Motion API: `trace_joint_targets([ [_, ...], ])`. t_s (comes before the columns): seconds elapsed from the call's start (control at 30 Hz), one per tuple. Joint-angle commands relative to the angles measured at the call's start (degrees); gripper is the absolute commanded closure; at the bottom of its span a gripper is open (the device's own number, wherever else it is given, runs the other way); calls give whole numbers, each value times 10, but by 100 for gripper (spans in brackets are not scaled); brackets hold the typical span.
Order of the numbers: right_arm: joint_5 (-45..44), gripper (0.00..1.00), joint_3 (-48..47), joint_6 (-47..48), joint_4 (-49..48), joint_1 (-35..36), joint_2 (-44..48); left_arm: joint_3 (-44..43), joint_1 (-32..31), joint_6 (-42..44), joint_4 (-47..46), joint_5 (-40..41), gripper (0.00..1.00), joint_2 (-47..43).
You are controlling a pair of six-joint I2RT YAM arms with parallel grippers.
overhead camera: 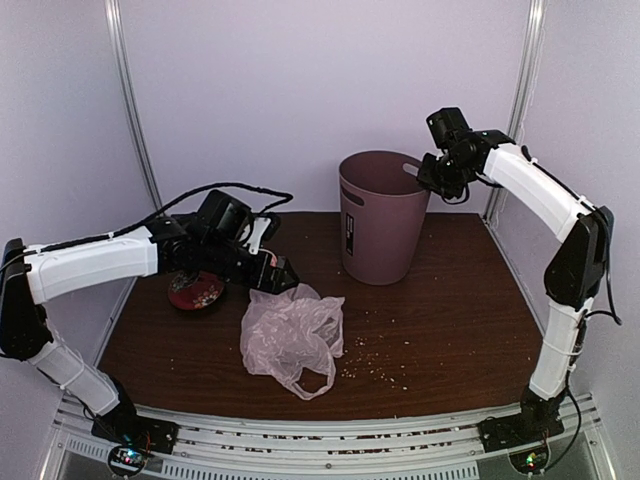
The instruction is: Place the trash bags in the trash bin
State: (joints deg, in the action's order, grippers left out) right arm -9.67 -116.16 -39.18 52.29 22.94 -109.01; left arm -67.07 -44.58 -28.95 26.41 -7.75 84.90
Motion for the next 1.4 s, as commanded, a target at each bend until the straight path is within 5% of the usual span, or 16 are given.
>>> trace_joint_targets([
  [0.0, 19, 77, -31, 9, 12, -3, 8, 10, 0, 0, -27, 7, 9, -14],
  [0.2, 47, 100, -20, 39, 36, -2, 30, 10, 0, 3, -27, 8, 9, -5],
  [0.63, 53, 100, 57, 83, 113, -2, 166, 54, 0, 38, 9, -31, 7, -51],
  [0.9, 64, 100, 199, 92, 48, -2, 228, 125, 0, 73, 56, -73, 5, -120],
  [1.0, 79, 89, 203, 86, 43, -2, 238, 133, -2, 78, 69, -79, 6, -125],
  [1.13, 86, 57, 176, 83, 60, -3, 254, 136, -15, 88, 67, -66, 6, -136],
  [1.37, 97, 26, 130, 89, 102, -2, 306, 129, -34, 88, 80, -61, 7, -120],
])
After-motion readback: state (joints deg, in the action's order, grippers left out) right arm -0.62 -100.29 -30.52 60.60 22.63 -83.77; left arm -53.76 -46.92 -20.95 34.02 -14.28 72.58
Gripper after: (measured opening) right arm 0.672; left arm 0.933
